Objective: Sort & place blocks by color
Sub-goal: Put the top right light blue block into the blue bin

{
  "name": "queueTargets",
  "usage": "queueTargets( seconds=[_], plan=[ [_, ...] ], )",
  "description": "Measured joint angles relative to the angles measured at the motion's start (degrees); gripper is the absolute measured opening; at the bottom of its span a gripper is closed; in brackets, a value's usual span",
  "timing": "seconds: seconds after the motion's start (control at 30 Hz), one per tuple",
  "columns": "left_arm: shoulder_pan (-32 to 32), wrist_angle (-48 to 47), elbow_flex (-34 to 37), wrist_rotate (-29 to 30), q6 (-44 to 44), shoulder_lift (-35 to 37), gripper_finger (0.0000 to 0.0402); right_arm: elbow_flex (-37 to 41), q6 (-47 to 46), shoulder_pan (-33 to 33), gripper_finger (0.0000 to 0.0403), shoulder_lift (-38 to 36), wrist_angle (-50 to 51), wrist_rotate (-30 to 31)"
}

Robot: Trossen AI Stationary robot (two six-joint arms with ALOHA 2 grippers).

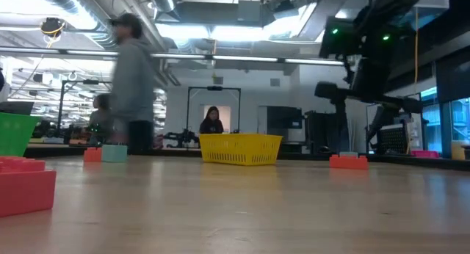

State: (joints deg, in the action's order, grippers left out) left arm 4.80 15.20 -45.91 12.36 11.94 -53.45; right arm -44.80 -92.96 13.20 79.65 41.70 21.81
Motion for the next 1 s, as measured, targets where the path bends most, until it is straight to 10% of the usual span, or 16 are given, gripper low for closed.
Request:
queueTargets(
  seconds=[1.0],
  plan=[
    [-0.02, -0.07, -0.07, -0.02, -0.04, 2.97, 0.0184, -3.91, -11.90, 0.07, 0.0265, 15.89, -1.48, -0.97]
  ],
)
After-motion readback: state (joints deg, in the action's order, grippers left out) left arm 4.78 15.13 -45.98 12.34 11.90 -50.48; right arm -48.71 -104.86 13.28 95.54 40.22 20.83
